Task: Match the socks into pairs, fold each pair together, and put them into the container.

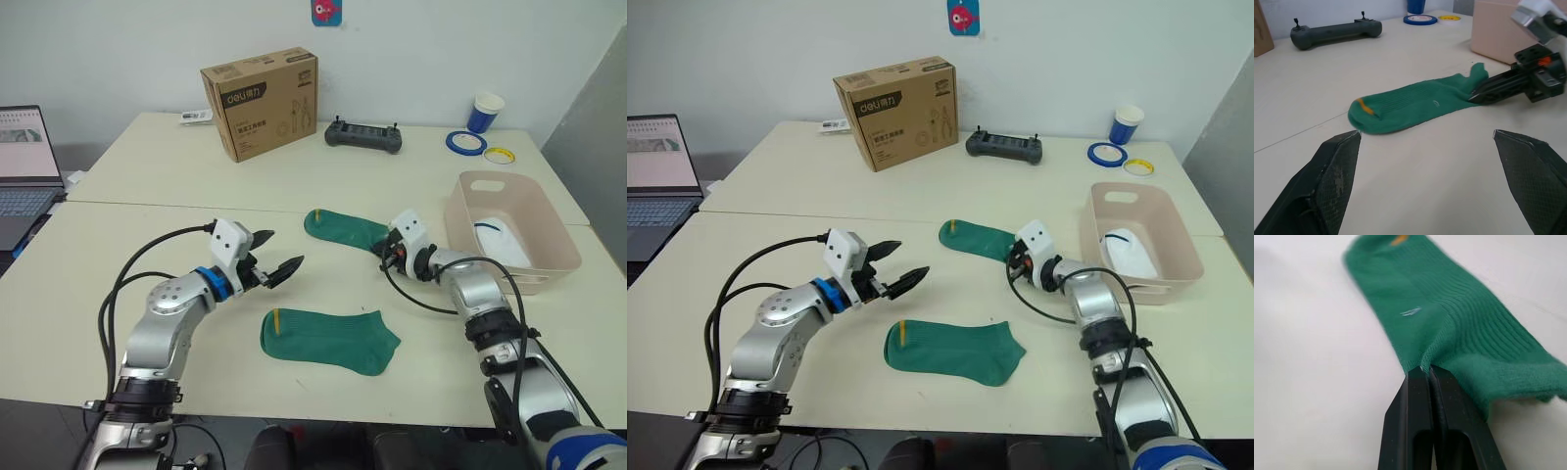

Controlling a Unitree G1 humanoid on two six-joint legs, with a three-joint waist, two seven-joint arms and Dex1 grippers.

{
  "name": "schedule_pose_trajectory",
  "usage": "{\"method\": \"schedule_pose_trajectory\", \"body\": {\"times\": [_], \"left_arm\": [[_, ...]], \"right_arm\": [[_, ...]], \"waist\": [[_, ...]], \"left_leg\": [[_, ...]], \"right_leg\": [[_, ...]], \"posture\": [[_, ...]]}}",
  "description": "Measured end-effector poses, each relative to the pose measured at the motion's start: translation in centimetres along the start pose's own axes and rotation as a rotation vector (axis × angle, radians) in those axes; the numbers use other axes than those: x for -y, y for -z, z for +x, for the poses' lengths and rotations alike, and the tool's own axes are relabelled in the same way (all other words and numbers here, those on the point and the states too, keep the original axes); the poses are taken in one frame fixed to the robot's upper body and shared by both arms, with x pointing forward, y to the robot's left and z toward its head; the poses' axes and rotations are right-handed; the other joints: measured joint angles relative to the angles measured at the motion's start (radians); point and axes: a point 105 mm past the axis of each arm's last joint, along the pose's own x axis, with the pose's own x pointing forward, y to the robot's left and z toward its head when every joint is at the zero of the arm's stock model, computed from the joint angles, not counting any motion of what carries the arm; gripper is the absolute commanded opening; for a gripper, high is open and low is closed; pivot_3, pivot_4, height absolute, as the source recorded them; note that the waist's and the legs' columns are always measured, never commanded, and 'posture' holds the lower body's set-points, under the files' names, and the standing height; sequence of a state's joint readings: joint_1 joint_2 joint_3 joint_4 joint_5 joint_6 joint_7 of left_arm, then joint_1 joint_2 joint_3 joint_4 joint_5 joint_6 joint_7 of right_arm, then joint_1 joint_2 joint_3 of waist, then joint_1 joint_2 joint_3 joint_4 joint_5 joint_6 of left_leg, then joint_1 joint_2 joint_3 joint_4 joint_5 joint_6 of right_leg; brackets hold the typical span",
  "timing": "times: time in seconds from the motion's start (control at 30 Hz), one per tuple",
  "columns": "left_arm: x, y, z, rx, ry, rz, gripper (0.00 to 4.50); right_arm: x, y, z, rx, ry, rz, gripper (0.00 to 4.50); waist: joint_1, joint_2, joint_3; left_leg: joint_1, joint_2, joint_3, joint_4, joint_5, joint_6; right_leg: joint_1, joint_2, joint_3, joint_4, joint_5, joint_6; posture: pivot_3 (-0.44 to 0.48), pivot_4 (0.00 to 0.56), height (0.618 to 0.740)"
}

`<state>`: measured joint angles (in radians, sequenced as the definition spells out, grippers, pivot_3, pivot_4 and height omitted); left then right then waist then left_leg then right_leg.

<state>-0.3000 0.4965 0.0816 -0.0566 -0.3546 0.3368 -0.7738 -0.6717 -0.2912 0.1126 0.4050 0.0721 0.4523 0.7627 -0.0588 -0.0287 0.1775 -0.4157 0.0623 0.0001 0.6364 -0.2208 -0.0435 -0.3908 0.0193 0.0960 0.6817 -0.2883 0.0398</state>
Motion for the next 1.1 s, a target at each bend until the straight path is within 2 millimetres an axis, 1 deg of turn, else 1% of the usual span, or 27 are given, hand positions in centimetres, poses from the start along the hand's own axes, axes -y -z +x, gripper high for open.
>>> {"method": "schedule_pose_trajectory", "body": {"times": [0.07, 0.17, 0.27, 0.37, 0.43, 0.5, 0.57, 0.63, 0.67, 0.73, 0.83, 0.9, 1.0, 1.07, 1.1], "left_arm": [[0.3, 0.1, -0.7, -0.026, 0.029, -0.008, 4.5], [1.1, 0.4, -1.8, -0.086, 0.09, -0.022, 4.5], [1.3, 1.1, -2.5, -0.141, 0.114, -0.057, 4.5], [1.6, 1.4, -3.2, -0.196, 0.149, -0.09, 4.5], [1.5, 1.5, -3.4, -0.218, 0.155, -0.094, 4.5], [1.8, 1.6, -3.0, -0.219, 0.167, -0.094, 4.5], [1.7, 1.0, -1.5, -0.181, 0.157, -0.097, 4.5], [1.6, 0.7, -0.4, -0.158, 0.148, -0.105, 4.5], [1.5, 0.8, -0.1, -0.159, 0.142, -0.11, 4.5], [1.4, 1.1, 1.4, -0.168, 0.145, -0.111, 4.5], [1.2, 2.2, 3.6, -0.213, 0.146, -0.094, 4.5], [1.0, 2.7, 4.5, -0.238, 0.148, -0.071, 4.5], [1.0, 2.6, 5.8, -0.231, 0.165, -0.045, 4.5], [1.2, 2.6, 6.4, -0.227, 0.177, -0.035, 4.5], [1.3, 2.7, 6.6, -0.227, 0.182, -0.035, 4.5]], "right_arm": [[-1.5, 0.0, -0.9, -0.017, -0.082, 0.009, 0.02], [-3.2, 0.6, -2.9, -0.073, -0.184, -0.031, 0.02], [-4.4, 1.2, -4.4, -0.104, -0.247, -0.024, 0.02], [-6.1, 2.0, -6.8, -0.132, -0.35, -0.029, 0.02], [-6.6, 2.2, -7.6, -0.144, -0.378, -0.035, 0.02], [-6.8, 2.1, -7.9, -0.134, -0.386, -0.049, 0.02], [-6.3, 2.1, -7.9, -0.13, -0.344, -0.075, 0.02], [-6.0, 1.9, -7.9, -0.123, -0.315, -0.097, 0.02], [-5.9, 2.0, -7.9, -0.123, -0.307, -0.096, 0.24], [-5.6, 2.5, -8.2, -0.131, -0.278, -0.084, 0.73], [-5.7, 2.5, -8.5, -0.127, -0.272, -0.071, 1.76], [-5.4, 2.2, -9.1, -0.125, -0.257, -0.079, 2.47], [-4.6, 1.8, -10.3, -0.125, -0.228, -0.071, 3.54], [-4.3, 1.2, -10.8, -0.106, -0.213, -0.058, 4.27], [-4.2, 1.0, -11.0, -0.099, -0.209, -0.054, 4.47]], "waist": [[0.001, 0.0, 0.0], [0.003, 0.0, 0.0], [0.003, 0.0, 0.001], [0.004, 0.0, 0.001], [0.003, 0.0, 0.001], [0.001, 0.0, 0.001], [0.003, 0.0, 0.001], [0.004, 0.0, 0.001], [0.004, 0.0, 0.001], [0.008, -0.001, 0.001], [0.014, -0.001, 0.001], [0.016, -0.001, 0.001], [0.018, -0.001, 0.001], [0.017, -0.001, 0.001], [0.016, -0.001, 0.001]], "left_leg": [[0.0, 0.0, 0.0, 0.0, 0.0, 0.0], [-0.001, -0.001, 0.0, 0.0, 0.0, 0.0], [0.0, -0.001, 0.001, 0.0, 0.0, 0.0], [0.0, -0.001, 0.001, 0.0, 0.0, 0.0], [0.0, -0.001, 0.001, 0.0, 0.0, 0.0], [0.0, -0.001, 0.001, 0.001, 0.0, 0.0], [0.0, -0.001, 0.001, 0.003, 0.0, 0.0], [0.0, -0.001, 0.001, 0.004, 0.0, 0.0], [-0.001, -0.001, 0.001, 0.004, 0.0, 0.0], [-0.001, -0.002, 0.001, 0.004, 0.0, 0.0], [-0.001, -0.002, 0.001, 0.004, 0.0, 0.0], [-0.001, -0.002, 0.001, 0.004, 0.0, 0.0], [-0.002, -0.002, 0.001, 0.004, 0.0, 0.0], [-0.001, -0.002, 0.001, 0.004, 0.0, 0.0], [-0.001, -0.001, 0.001, 0.004, 0.0, 0.0]], "right_leg": [[0.0, 0.0, 0.0, 0.0, 0.0, 0.0], [0.0, -0.001, 0.0, -0.001, -0.001, 0.001], [0.0, -0.001, 0.0, -0.001, -0.003, 0.001], [0.0, -0.001, 0.0, -0.001, -0.004, 0.002], [0.0, -0.001, 0.001, -0.001, -0.004, 0.002], [0.0, -0.001, 0.001, -0.001, -0.004, 0.002], [0.0, -0.001, 0.0, -0.001, -0.004, 0.003], [0.001, 0.0, 0.001, -0.001, -0.003, 0.003], [0.001, 0.0, 0.001, -0.001, -0.003, 0.003], [0.001, -0.001, 0.001, -0.001, -0.004, 0.003], [0.001, -0.001, 0.001, -0.001, -0.003, 0.003], [0.001, -0.001, 0.001, -0.001, -0.003, 0.003], [0.001, 0.0, 0.001, -0.002, -0.003, 0.003], [0.001, 0.0, 0.001, -0.001, -0.003, 0.003], [0.001, 0.0, 0.001, -0.001, -0.003, 0.003]], "posture": [[0.0, 0.15, 0.74], [0.0, 0.15, 0.74], [0.0, 0.15, 0.74], [0.0, 0.15, 0.74], [0.0, 0.15, 0.74], [0.0, 0.15, 0.74], [0.0, 0.15, 0.74], [0.0, 0.15, 0.74], [0.0, 0.15, 0.74], [0.0, 0.15, 0.74], [0.0, 0.15, 0.74], [0.0, 0.15, 0.74], [0.0, 0.15, 0.74], [0.0, 0.15, 0.74], [0.0, 0.15, 0.74]]}}
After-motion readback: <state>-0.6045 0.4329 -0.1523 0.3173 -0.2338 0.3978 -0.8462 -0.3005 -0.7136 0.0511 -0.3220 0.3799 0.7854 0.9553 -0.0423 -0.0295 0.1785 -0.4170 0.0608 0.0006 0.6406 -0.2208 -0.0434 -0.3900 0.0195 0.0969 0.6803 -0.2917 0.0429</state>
